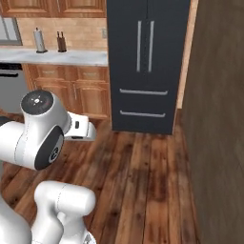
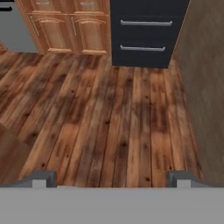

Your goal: Pick the cup and bowl from the counter and place them on the counter next to the sink.

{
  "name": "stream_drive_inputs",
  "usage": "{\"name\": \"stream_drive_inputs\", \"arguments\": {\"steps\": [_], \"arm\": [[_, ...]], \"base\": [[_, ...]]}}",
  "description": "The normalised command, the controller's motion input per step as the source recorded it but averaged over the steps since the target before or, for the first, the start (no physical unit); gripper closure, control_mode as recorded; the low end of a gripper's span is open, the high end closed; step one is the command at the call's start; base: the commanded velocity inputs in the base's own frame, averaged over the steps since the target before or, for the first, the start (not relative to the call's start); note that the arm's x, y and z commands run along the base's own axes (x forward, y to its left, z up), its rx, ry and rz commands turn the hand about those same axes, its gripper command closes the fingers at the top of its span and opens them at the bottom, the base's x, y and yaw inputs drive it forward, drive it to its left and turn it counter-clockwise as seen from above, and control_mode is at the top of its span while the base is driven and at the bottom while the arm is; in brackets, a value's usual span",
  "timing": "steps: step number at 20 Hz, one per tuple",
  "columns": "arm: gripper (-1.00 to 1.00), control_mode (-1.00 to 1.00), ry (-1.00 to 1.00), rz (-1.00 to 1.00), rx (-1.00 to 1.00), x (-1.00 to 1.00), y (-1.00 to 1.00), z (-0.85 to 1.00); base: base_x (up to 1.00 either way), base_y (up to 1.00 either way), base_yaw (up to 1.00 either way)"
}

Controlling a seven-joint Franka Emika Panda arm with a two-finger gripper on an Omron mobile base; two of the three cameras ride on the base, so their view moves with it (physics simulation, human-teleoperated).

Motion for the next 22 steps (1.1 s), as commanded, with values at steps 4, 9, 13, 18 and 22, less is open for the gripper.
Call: {"name": "stream_drive_inputs", "arguments": {"steps": [4,9,13,18,22], "arm": [[-1.00,1.00,0.00,0.00,0.00,0.00,0.00,0.00],[-1.00,1.00,0.00,0.00,0.00,0.00,0.00,0.00],[-1.00,1.00,0.00,0.00,0.00,0.00,0.00,0.00],[-1.00,1.00,0.00,0.00,0.00,0.00,0.00,0.00],[-1.00,1.00,0.00,0.00,0.00,0.00,0.00,0.00]], "base": [[1.00,0.24,-0.20],[1.00,0.29,-0.17],[1.00,0.33,-0.17],[1.00,0.37,-0.15],[1.00,0.38,-0.13]]}}
